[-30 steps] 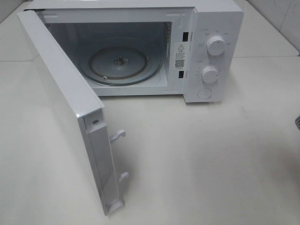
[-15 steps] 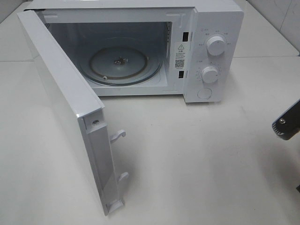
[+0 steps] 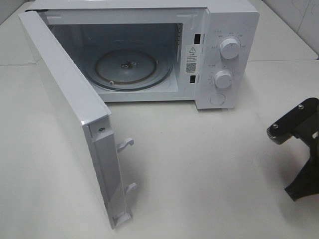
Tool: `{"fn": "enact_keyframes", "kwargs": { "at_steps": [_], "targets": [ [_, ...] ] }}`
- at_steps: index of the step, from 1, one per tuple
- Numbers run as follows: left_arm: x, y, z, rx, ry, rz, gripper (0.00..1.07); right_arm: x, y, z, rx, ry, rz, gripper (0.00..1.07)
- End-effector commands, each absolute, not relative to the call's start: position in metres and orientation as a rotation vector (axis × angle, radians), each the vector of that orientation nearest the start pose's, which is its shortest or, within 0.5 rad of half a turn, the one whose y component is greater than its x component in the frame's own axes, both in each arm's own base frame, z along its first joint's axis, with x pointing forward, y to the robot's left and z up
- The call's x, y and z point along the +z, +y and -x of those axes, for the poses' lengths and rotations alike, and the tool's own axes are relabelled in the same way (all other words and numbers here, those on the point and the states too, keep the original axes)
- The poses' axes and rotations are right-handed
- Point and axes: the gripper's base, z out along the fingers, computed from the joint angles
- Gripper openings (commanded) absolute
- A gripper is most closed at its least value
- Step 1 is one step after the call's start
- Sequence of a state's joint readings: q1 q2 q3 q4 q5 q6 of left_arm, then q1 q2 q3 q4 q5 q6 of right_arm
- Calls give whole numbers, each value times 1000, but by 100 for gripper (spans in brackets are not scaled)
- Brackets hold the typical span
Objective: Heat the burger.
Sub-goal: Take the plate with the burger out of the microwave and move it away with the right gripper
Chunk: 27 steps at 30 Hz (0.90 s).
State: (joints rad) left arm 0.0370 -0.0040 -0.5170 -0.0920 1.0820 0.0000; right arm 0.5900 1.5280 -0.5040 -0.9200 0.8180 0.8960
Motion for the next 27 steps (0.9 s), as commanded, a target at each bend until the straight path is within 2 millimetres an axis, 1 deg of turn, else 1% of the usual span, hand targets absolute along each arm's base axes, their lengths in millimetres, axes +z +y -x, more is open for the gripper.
{"fn": "enact_keyframes", "kwargs": {
  "at_steps": [1,2,3,4,6,9,11,12,13,16,21,24,26,27],
  "targets": [
    [281,-8,11,-82,2010,33,100,140,63,-204,-860,2692,554,3],
    [281,-8,11,-82,2010,33,100,137,62,-208,-864,2707,546,3],
    [281,-8,11,-82,2010,33,100,131,63,-216,-862,2727,528,3],
    [281,-8,11,-82,2010,33,100,131,63,-216,-862,2727,528,3],
    [281,-8,11,-82,2010,33,100,126,67,-225,-862,2738,510,3],
    [281,-8,11,-82,2010,33,100,122,70,-230,-870,2742,512,4],
    [281,-8,11,-82,2010,33,100,114,73,-235,-868,2756,506,5],
    [281,-8,11,-82,2010,33,100,114,73,-235,-868,2756,506,5],
    [281,-8,11,-82,2010,33,100,108,76,-238,-863,2767,519,5],
    [281,-8,11,-82,2010,33,100,102,79,-242,-869,2779,525,6],
    [281,-8,11,-82,2010,33,100,97,83,-250,-868,2782,487,9],
    [281,-8,11,-82,2010,33,100,98,84,-251,-865,2782,479,11],
    [281,-8,11,-82,2010,33,100,97,84,-250,-863,2797,455,15],
    [281,-8,11,-82,2010,33,100,97,84,-250,-863,2797,455,15]
  ]
}}
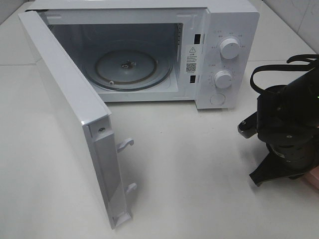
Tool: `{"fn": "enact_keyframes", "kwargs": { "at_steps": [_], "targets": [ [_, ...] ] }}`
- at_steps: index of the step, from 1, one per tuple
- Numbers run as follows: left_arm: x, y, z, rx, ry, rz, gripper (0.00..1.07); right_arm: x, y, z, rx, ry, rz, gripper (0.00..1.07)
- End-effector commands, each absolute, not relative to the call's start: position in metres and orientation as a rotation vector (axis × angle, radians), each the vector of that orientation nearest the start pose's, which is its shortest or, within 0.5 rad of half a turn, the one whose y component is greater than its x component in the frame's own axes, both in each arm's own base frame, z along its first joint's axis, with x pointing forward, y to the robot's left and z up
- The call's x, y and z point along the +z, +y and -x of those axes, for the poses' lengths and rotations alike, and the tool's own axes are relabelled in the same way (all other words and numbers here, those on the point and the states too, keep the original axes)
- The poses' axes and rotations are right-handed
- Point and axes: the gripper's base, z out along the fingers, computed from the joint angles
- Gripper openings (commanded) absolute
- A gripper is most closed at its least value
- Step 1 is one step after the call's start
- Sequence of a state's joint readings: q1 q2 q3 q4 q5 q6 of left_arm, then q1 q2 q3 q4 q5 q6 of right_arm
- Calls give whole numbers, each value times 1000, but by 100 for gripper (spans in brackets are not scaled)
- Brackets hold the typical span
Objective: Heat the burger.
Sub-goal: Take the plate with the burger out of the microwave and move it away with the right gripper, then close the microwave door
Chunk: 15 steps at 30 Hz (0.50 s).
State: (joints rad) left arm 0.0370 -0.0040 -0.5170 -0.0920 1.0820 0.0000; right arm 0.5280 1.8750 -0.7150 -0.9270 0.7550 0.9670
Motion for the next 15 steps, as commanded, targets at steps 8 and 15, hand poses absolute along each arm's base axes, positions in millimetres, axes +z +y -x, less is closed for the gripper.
{"fn": "enact_keyframes", "kwargs": {
  "at_steps": [8,15],
  "targets": [
    [281,-8,11,-82,2010,33,100,102,84,-247,-829,2819,405,39],
    [281,-8,11,-82,2010,33,100,145,84,-247,-716,2711,365,50]
  ]
}}
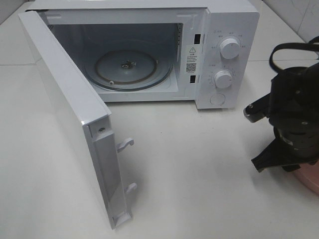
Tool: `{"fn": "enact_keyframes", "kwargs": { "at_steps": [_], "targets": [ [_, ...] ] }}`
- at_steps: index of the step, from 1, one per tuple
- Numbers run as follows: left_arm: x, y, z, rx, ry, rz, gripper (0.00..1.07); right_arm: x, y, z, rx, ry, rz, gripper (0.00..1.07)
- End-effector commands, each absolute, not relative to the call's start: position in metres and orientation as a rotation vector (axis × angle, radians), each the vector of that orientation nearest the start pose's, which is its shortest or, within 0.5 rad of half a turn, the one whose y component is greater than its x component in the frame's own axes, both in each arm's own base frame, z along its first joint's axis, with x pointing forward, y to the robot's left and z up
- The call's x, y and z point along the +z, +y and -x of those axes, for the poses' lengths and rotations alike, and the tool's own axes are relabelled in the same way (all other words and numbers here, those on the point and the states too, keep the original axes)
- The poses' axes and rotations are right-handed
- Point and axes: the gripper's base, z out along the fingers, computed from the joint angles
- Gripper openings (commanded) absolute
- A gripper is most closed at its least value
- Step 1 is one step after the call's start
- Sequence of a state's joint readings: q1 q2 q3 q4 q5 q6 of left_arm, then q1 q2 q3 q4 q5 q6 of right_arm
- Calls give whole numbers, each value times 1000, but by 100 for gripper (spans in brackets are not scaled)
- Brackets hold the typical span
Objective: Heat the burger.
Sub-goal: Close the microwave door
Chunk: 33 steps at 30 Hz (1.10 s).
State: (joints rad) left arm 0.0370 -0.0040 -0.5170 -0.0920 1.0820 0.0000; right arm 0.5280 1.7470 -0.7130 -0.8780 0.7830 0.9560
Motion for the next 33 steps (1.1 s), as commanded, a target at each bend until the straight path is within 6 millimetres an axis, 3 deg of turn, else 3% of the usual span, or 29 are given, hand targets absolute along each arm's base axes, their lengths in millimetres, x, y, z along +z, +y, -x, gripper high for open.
{"fn": "enact_keyframes", "kwargs": {
  "at_steps": [1,3,6,8,16,24,26,33],
  "targets": [
    [281,-8,11,-82,2010,33,100,145,84,-247,-716,2711,365,50],
    [281,-8,11,-82,2010,33,100,172,84,-242,-614,2659,355,56],
    [281,-8,11,-82,2010,33,100,177,84,-240,-587,2650,354,57],
    [281,-8,11,-82,2010,33,100,202,87,-230,-411,2621,341,65],
    [281,-8,11,-82,2010,33,100,244,89,-200,-103,2568,377,75],
    [281,-8,11,-82,2010,33,100,264,78,-173,-61,2595,461,75],
    [281,-8,11,-82,2010,33,100,275,68,-153,-62,2624,486,75],
    [281,-8,11,-82,2010,33,100,292,55,-125,3,2584,468,75]
  ]
}}
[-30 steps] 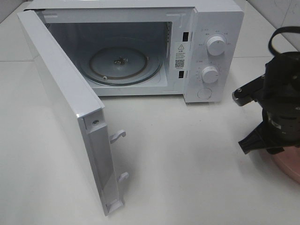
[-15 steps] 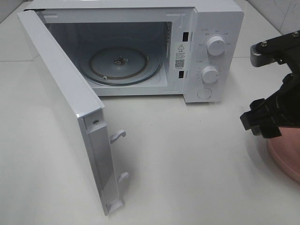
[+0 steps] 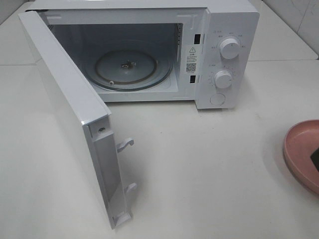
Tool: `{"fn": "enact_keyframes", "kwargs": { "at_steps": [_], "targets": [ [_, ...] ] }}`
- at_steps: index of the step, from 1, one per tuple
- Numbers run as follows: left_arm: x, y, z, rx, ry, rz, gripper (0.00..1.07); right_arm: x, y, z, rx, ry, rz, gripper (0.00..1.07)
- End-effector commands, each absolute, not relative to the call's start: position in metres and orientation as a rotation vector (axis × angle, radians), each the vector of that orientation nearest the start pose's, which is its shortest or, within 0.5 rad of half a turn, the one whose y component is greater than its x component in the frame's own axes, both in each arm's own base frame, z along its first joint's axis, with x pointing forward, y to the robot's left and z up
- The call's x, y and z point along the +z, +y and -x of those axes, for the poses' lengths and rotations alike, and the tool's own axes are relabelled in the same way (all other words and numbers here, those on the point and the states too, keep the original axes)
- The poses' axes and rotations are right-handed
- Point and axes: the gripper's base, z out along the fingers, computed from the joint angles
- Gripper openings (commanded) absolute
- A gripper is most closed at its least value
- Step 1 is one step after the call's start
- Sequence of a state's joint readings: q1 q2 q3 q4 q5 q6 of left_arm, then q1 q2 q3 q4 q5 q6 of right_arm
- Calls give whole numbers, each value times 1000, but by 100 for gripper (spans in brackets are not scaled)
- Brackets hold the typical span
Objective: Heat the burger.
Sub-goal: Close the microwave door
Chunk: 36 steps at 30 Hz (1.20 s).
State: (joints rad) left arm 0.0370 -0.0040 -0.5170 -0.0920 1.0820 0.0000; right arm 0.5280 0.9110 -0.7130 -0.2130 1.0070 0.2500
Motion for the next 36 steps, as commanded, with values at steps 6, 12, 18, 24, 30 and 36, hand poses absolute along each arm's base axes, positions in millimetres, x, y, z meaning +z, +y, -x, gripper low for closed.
{"fn": "enact_keyframes", "kwargs": {
  "at_steps": [6,12,18,24,30,36],
  "targets": [
    [281,-8,11,-82,2010,33,100,312,38,-94,68,2454,450,75],
    [281,-8,11,-82,2010,33,100,320,26,-73,100,2358,437,75],
    [281,-8,11,-82,2010,33,100,311,18,-60,110,2319,426,75],
    [281,-8,11,-82,2010,33,100,293,6,-49,84,2256,293,75],
    [281,-8,11,-82,2010,33,100,283,-3,-35,66,2134,144,75],
    [281,-8,11,-82,2010,33,100,283,-9,-13,40,2021,29,75]
  ]
}}
